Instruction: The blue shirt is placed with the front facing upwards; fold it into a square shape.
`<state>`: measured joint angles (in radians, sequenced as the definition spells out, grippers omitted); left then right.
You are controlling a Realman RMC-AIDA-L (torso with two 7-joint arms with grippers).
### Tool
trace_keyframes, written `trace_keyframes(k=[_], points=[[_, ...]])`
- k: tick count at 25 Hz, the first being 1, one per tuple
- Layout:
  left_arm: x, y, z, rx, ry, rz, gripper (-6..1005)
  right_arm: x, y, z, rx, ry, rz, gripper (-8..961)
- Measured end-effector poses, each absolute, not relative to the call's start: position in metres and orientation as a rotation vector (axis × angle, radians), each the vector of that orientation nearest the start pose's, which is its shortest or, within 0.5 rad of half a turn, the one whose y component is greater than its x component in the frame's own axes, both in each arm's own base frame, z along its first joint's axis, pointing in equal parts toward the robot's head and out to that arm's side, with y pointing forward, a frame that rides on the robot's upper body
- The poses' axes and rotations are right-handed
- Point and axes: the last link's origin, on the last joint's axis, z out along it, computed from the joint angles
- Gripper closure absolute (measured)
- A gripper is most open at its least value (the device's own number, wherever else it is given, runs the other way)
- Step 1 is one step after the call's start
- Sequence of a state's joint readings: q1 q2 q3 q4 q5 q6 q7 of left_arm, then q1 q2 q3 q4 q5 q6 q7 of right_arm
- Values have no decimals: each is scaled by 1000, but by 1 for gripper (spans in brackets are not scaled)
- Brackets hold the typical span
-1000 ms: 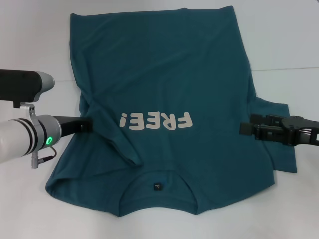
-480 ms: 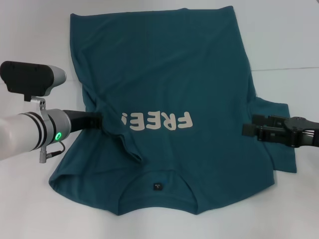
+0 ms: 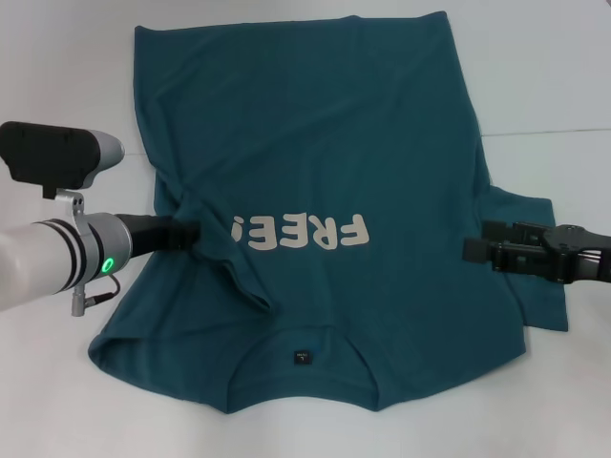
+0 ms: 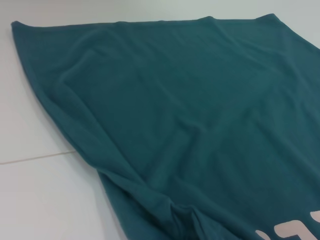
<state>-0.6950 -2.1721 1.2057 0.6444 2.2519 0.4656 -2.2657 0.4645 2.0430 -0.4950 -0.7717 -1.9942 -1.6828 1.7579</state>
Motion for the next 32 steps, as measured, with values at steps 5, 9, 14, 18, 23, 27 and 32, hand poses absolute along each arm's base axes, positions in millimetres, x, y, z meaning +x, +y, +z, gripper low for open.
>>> trace_keyframes(k=[5, 9, 14, 18, 23, 27, 32], points=[[-244, 432, -60, -2074, -1035, -181, 639, 284, 320, 60, -2480, 1086, 892, 39], [-245, 431, -60, -2075, -1036, -179, 505, 284, 320, 60, -2479, 1086, 893, 39], [-244, 430, -62, -2081, -1014, -170, 506, 284, 320, 60, -2479, 1088, 893, 39], [-241, 431, -61, -2090, -990, -172, 506, 284, 320, 60, -2479, 1088, 892, 39], [-234, 431, -61, -2107, -951, -176, 506, 284, 320, 60, -2479, 1090, 892, 41], [-229, 430, -62, -2123, -924, -180, 505, 284, 320, 60, -2478, 1089, 894, 39], [-228, 429, -65, -2130, -925, -174, 505, 285, 320, 60, -2478, 1090, 894, 40]])
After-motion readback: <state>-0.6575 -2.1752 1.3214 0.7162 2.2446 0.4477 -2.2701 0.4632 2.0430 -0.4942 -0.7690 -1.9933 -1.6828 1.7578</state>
